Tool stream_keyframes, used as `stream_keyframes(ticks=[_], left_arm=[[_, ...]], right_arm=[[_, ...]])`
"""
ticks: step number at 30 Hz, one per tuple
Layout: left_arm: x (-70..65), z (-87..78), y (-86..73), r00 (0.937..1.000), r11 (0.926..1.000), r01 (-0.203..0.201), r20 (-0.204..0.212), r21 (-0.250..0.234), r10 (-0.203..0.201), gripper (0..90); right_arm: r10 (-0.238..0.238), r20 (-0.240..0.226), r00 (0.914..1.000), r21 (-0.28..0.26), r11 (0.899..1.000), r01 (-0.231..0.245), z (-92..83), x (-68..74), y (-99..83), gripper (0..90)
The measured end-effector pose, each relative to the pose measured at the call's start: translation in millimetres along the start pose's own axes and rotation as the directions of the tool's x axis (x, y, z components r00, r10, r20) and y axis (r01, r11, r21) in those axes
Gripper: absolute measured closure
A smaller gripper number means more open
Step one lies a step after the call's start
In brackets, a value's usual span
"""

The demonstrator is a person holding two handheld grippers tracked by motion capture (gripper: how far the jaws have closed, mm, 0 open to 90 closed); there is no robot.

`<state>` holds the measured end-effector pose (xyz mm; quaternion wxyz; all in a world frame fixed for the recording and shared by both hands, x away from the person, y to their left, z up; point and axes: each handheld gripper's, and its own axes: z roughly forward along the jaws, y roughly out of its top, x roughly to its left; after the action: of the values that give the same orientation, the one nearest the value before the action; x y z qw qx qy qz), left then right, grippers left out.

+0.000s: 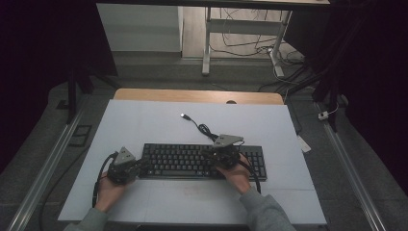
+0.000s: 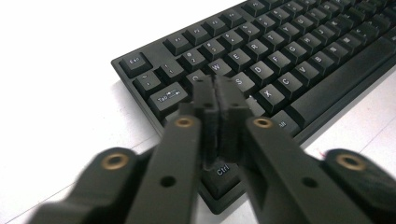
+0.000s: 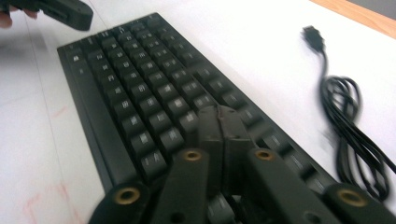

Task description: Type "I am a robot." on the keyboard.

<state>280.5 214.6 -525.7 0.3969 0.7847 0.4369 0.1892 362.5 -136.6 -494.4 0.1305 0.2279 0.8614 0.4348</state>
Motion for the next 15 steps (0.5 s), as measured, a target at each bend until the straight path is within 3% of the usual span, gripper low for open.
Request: stream_keyframes(ticks=[2,3,7,15], left_arm=[[-0.1,-0.3,0.0,1.0,1.0,0.002,-0.001,-0.009,-0.002,77.8],[-0.3,-0.4,0.0,1.0,0.9999,0.003,-0.001,-0.012,-0.003,71.5],[0.1,-0.2,-0.2,1.0,0.9999,0.008,0.004,-0.012,-0.008,64.2],[1.9,-1.6,-1.4,0.9996,0.9996,0.027,0.0,-0.013,-0.027,52.5]], right_arm=[[0.007,0.009,0.9999,-0.004,1.0,-0.007,-3.5,-1.4,-2.2,71.4],[0.019,0.021,0.9996,-0.013,1.0,-0.019,-9.6,-3.8,-6.4,65.3],[0.016,0.035,0.9993,-0.014,1.0,-0.016,-17.0,-5.8,-12.2,59.0],[0.024,0.046,0.9986,-0.033,0.999,-0.022,-35.7,-8.8,-26.8,52.9]])
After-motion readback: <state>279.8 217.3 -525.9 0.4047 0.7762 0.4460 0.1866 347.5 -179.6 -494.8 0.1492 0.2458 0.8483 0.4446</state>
